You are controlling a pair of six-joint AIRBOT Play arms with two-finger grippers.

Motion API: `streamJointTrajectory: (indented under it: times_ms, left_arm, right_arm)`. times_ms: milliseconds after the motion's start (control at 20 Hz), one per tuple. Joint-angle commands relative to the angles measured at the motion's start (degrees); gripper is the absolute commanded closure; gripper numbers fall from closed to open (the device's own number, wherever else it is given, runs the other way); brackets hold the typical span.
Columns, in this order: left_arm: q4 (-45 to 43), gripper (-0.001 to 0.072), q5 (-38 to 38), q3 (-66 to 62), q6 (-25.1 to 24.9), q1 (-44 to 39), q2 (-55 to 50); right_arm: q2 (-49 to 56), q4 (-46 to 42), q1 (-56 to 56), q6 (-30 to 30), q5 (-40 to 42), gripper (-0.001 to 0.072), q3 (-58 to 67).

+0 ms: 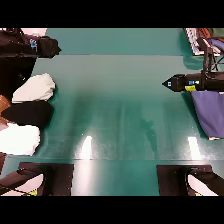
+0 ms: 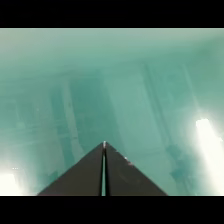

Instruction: Fold the shirts.

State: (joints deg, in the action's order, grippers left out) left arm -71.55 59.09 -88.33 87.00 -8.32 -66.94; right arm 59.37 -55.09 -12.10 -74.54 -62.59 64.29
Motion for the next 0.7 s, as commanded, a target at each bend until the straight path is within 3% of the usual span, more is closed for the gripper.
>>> streamJointTrajectory:
  times_ms: [0, 650]
  left_arm:
    - [0.00, 0.0682, -0.15, 0.00, 0.00, -0.04, -0.02]
    - [-0.79, 0.0682, -1.70, 0.02, -1.42, -0.04, -0.02]
  right_arm:
    - [0.02, -0.02, -0.20, 0.00, 0.46, 0.0697, 0.02]
    - [0.04, -0.02, -0.20, 0.00, 1.20, 0.0697, 0.00]
